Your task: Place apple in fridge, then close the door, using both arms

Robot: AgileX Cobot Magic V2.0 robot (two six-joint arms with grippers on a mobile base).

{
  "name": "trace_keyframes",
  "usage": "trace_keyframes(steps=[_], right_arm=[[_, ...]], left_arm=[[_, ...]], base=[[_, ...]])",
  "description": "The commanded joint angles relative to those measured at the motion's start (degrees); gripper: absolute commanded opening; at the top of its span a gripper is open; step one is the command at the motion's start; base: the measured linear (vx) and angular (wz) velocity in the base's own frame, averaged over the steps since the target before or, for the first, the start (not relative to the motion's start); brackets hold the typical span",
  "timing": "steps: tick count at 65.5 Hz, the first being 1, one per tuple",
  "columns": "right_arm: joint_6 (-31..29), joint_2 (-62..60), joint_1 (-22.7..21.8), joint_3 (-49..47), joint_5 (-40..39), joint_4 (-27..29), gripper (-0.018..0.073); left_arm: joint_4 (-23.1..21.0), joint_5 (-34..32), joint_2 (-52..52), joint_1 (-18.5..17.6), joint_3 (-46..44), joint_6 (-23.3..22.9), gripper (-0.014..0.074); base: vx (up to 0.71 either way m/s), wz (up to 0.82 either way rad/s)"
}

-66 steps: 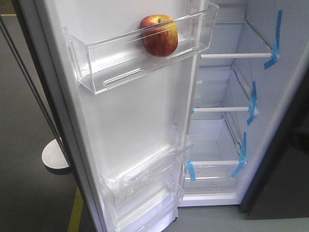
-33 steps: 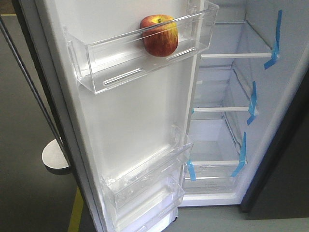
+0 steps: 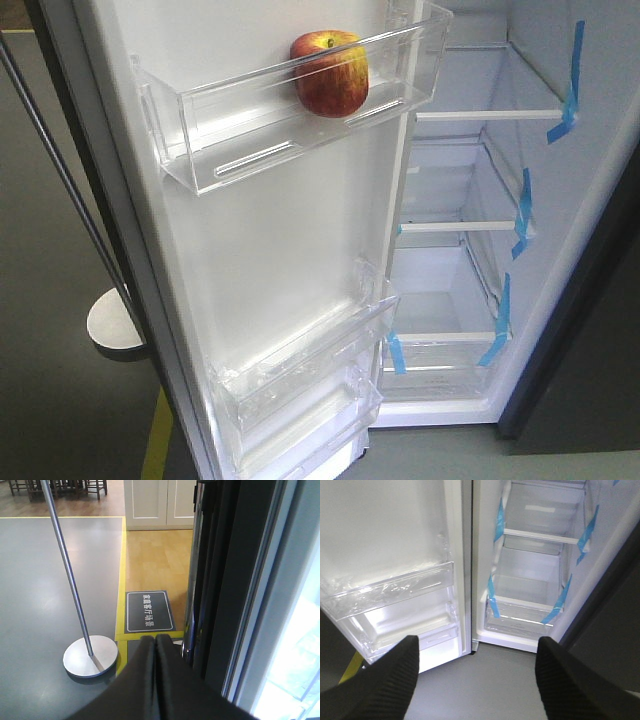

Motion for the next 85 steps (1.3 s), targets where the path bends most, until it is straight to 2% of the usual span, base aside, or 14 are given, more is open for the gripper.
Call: trace_keyframes(steps=[1,8,15,48,60,85], right_arm=[[3.9,0.5,-0.3,-1.3,-4.0,-4.7,0.0474],[6.8,0.5,-0.3,-1.3,-4.1,-10.7,0.0474],[6.8,0.5,-0.3,-1.3,-4.2,-13.5,0.0474],[5.5,6.7,-0.3,-1.3,-6.5,-12.1,0.0474],[6.7,7.4,-0.3,-1.3,-8.2,-12.1,0.0474],[6.6,7.4,-0.3,-1.3,-6.2,-12.5,0.0474]], left_arm=[[-0.4,-3.7,-0.8,-0.1,1.1,-0.1,-0.0006],[-0.4,-3.7,-0.8,-0.1,1.1,-0.1,-0.0006],[-0.4,-3.7,-0.8,-0.1,1.1,-0.1,-0.0006],[-0.4,-3.7,-0.8,-0.1,1.1,-0.1,-0.0006],[-0.4,-3.7,-0.8,-0.1,1.1,-0.1,-0.0006],[-0.4,-3.7,-0.8,-0.1,1.1,-0.1,-0.0006]], base=[[0.00,0.00],[0.00,0.00],[0.00,0.00],[0.00,0.00],[0.00,0.00],[0.00,0.00]])
